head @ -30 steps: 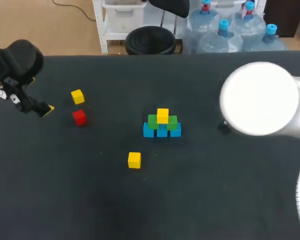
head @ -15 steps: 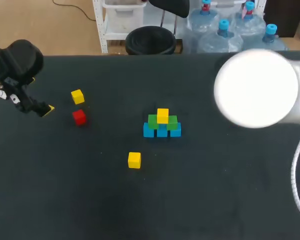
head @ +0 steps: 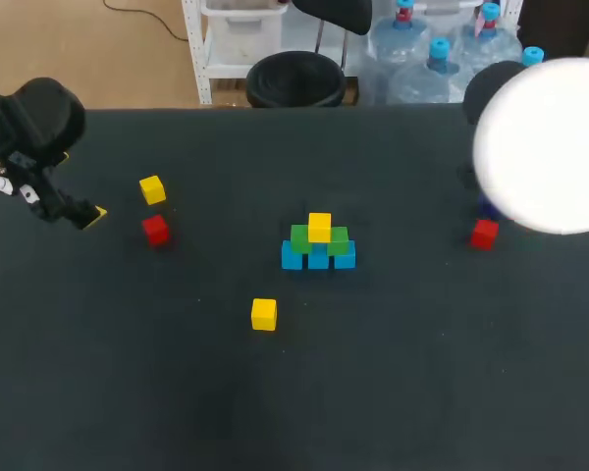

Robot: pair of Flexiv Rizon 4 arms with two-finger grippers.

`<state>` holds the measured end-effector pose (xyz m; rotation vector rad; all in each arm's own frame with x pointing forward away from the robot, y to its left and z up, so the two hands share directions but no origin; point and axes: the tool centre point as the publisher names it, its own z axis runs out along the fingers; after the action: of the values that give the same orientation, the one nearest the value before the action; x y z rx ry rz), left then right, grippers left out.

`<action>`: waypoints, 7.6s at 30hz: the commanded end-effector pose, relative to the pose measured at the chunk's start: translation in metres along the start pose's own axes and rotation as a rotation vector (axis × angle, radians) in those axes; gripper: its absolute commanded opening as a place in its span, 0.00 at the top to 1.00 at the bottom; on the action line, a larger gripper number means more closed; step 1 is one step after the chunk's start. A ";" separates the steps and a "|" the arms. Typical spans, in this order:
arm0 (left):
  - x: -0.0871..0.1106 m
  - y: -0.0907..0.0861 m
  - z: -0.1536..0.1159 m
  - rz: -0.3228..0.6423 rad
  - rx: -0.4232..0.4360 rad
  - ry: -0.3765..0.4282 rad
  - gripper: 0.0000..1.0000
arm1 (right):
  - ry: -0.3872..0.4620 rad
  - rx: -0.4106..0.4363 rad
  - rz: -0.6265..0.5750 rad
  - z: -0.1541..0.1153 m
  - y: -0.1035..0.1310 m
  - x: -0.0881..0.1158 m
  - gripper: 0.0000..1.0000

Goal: Place the blue cubes, place green cubes on the blue cubes, place the yellow cubes on the green cubes, then place the red cubes on the yellow cubes, and place purple cube on the red cubes.

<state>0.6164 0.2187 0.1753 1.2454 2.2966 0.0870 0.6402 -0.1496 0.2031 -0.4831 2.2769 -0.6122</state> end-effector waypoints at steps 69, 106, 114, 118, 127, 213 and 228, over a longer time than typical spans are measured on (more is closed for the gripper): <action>-0.065 -0.213 0.128 0.496 0.406 0.150 0.00 | -0.008 -0.007 0.001 0.003 -0.004 0.001 0.00; -0.064 -0.207 0.162 0.587 0.415 0.261 1.00 | -0.008 -0.007 0.001 0.003 -0.004 0.001 0.00; -0.074 -0.196 0.141 0.615 0.391 0.289 1.00 | -0.008 -0.007 0.001 0.003 -0.004 0.001 0.00; -0.084 -0.190 0.130 0.621 0.376 0.275 1.00 | -0.008 -0.007 0.001 0.003 -0.004 0.001 0.00; -0.099 -0.182 0.114 0.653 0.364 0.253 1.00 | -0.008 -0.007 0.001 0.003 -0.004 0.001 0.00; -0.171 -0.138 0.173 0.618 0.340 0.206 1.00 | -0.008 -0.007 0.001 0.003 -0.004 0.001 0.00; -0.171 -0.136 0.176 0.615 0.340 0.212 1.00 | -0.008 -0.007 0.001 0.003 -0.004 0.001 0.00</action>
<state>0.6680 -0.0273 0.0553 2.1738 2.0614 0.0456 0.6426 -0.1527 0.2026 -0.4868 2.2753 -0.6045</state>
